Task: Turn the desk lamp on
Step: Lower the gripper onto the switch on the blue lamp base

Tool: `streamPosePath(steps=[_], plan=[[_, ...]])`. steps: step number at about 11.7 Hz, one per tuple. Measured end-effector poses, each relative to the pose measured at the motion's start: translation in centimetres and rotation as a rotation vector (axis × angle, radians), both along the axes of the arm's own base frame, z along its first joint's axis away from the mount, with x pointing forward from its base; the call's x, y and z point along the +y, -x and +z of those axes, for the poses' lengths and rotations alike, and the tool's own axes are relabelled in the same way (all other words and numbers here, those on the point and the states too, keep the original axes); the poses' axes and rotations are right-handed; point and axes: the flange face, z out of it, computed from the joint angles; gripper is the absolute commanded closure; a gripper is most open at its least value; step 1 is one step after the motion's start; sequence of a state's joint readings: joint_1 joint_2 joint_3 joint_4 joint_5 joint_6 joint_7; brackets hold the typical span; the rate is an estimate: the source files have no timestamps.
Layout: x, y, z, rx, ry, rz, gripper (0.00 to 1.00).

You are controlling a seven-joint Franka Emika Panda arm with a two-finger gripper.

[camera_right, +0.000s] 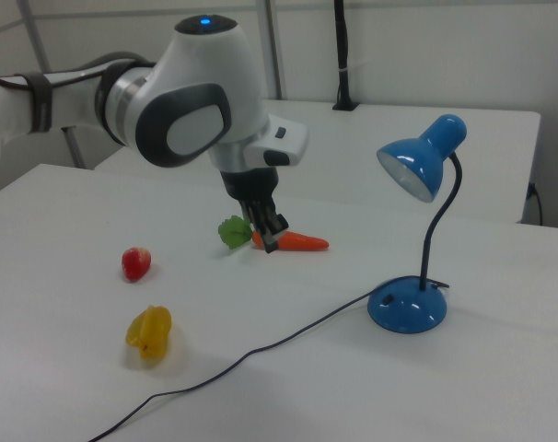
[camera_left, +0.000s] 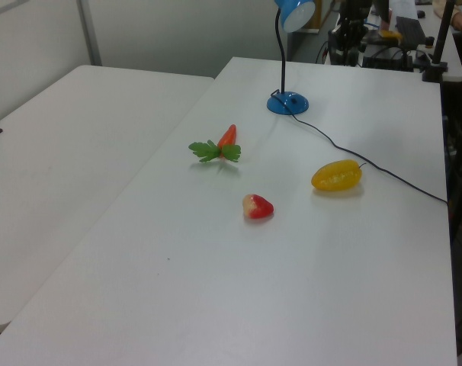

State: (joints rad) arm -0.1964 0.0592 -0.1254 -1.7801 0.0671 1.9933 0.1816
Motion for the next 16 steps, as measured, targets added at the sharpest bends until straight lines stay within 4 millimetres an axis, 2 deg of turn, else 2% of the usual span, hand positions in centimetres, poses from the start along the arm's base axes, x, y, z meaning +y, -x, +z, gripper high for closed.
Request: streamPosePath(steps=[2, 6, 8, 11, 13, 16], plan=[[-1.0, -0.8, -1.6, -0.053, 0.023, -0.018, 1.00], [-3.1, -4.4, -8.0, -0.167, 0.103, -0.081, 1.00], [-3.3, -5.4, -10.5, -0.175, 0.129, -0.104, 1.00], [-3.6, -6.7, -13.1, -0.200, 0.181, -0.125, 1.00], [-5.2, -8.0, -14.8, -0.217, 0.196, -0.139, 1.00], [-7.7, -8.8, -16.6, -0.208, 0.206, -0.166, 1.00]])
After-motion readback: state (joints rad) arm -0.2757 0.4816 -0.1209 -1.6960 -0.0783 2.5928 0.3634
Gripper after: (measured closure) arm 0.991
